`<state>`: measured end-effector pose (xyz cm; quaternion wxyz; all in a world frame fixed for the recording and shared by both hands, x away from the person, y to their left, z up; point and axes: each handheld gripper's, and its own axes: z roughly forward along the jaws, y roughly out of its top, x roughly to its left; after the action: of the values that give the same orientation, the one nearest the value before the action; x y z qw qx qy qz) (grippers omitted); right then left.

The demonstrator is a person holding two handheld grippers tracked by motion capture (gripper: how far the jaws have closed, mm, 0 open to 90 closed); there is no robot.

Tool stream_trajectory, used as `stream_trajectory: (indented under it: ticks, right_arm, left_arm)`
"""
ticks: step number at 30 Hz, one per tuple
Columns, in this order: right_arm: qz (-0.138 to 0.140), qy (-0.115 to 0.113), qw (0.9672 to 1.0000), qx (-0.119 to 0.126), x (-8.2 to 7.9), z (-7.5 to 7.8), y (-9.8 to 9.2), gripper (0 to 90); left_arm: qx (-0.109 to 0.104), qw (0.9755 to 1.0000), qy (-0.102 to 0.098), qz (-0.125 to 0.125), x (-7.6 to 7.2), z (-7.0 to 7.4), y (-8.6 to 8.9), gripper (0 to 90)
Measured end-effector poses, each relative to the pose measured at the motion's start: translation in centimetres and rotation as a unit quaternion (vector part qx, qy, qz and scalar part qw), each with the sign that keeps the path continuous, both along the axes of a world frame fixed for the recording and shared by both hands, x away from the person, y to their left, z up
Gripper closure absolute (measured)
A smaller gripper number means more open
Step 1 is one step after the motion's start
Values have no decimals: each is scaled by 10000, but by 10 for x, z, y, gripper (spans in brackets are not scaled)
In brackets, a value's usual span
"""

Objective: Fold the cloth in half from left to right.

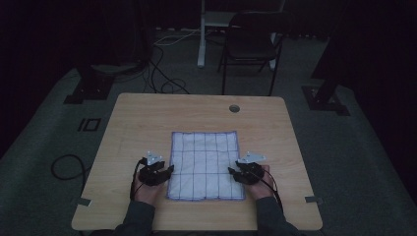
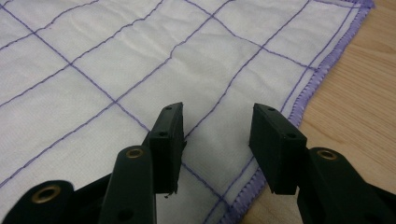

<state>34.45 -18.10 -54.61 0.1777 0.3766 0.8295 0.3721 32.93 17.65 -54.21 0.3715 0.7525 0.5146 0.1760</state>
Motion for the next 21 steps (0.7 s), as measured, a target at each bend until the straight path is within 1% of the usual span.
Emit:
stream_trajectory:
  ticks: [7,15,18,21]
  right_arm:
    - [-10,-14,10000,7,0,0,0,551]
    - [-23,-18,10000,22,-1,-1,0,550]
    - [-26,-19,10000,22,-1,-1,0,550]
    - [-24,-19,10000,20,-1,-1,0,550]
  left_arm:
    - [3,10000,-1,-24,3,-1,-3,520]
    - [-72,9999,-23,-134,4,-2,-9,505]
    - [-95,9999,-24,-132,4,-2,-13,505]
    - [-22,9998,-40,-179,4,-2,-17,505]
